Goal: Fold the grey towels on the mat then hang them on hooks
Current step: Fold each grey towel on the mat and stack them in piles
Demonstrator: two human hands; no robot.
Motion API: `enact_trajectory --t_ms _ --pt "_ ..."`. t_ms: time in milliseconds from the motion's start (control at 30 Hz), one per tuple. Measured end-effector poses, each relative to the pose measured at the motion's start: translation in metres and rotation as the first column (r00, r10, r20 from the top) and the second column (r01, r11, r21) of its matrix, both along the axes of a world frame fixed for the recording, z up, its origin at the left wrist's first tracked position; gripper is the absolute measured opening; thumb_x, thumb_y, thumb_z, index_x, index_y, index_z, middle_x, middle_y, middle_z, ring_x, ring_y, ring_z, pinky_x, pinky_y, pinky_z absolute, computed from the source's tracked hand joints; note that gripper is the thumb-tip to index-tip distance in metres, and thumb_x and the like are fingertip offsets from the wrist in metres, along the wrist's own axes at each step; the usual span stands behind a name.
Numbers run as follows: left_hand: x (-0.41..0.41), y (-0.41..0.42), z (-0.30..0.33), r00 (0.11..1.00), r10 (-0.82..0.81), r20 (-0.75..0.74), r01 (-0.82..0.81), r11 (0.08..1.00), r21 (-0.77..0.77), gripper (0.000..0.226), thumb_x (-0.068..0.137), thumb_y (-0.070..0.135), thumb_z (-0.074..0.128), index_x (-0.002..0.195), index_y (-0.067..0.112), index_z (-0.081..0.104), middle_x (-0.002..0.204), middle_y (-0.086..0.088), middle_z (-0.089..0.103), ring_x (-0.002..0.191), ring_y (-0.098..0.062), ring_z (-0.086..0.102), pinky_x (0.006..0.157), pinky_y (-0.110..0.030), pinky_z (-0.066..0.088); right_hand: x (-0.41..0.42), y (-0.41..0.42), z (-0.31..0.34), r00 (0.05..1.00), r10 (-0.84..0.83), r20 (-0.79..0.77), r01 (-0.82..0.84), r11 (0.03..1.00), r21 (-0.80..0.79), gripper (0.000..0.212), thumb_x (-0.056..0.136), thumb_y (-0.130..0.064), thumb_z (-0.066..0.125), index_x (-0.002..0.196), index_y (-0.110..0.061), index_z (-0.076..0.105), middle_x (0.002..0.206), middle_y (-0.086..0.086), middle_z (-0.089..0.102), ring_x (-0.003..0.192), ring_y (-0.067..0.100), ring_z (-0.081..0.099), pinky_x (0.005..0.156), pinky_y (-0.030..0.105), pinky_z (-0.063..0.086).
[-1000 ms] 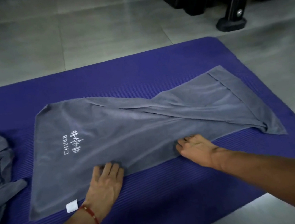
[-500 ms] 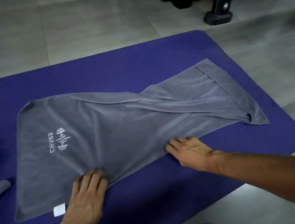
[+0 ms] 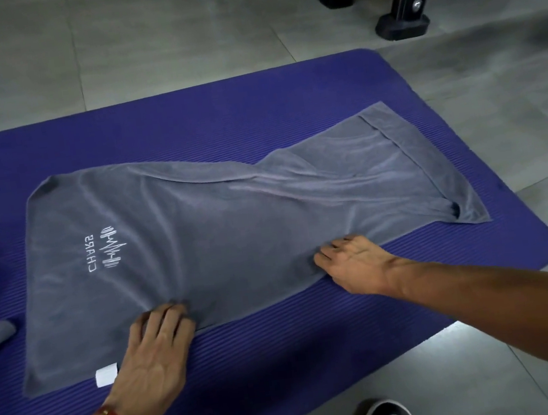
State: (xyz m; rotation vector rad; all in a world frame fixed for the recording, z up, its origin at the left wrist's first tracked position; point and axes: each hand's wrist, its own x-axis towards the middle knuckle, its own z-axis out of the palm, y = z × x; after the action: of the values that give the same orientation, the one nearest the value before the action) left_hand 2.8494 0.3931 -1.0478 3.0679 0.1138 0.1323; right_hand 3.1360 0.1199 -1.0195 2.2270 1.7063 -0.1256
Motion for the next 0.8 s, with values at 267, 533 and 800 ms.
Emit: enact_trajectory --t_ms 267,533,800 --pt "-0.012 0.004 -0.02 0.989 -0.112 -0.1 0.114 0.994 0.006 0.03 0.097 0.022 0.039 0.101 0.011 0.066 0.123 -0.014 0.059 0.113 -0.038 0.058 0.091 -0.051 0.043 -0.037 -0.049 -0.009 0.995 0.014 -0.096 -0.009 0.998 0.054 0.044 0.057 -0.021 0.087 0.094 -0.018 0.062 0.086 -0.001 0.065 0.071 0.02 0.065 0.056 0.032 0.055" --pt "-0.038 0.038 -0.025 0.995 0.045 -0.093 -0.04 0.998 0.047 0.042 0.096 0.021 0.042 0.132 0.011 0.06 0.14 -0.018 0.05 0.114 -0.039 0.056 0.089 -0.051 0.046 -0.045 -0.013 -0.016 0.98 0.163 -0.113 -0.142 0.974 0.174 0.06 0.054 -0.012 0.088 0.102 -0.019 0.053 0.088 0.0 0.062 0.072 0.021 0.065 0.056 0.033 0.055" --pt "-0.082 0.087 -0.021 0.981 0.123 -0.148 -0.12 0.992 0.026 0.037 0.105 0.028 0.036 0.119 0.006 0.063 0.117 -0.011 0.057 0.108 -0.029 0.058 0.099 -0.041 0.048 -0.069 0.048 -0.03 0.932 0.326 -0.16 -0.308 0.943 0.125 0.071 0.043 -0.006 0.09 0.1 -0.023 0.051 0.086 -0.004 0.058 0.067 0.017 0.063 0.052 0.032 0.052"
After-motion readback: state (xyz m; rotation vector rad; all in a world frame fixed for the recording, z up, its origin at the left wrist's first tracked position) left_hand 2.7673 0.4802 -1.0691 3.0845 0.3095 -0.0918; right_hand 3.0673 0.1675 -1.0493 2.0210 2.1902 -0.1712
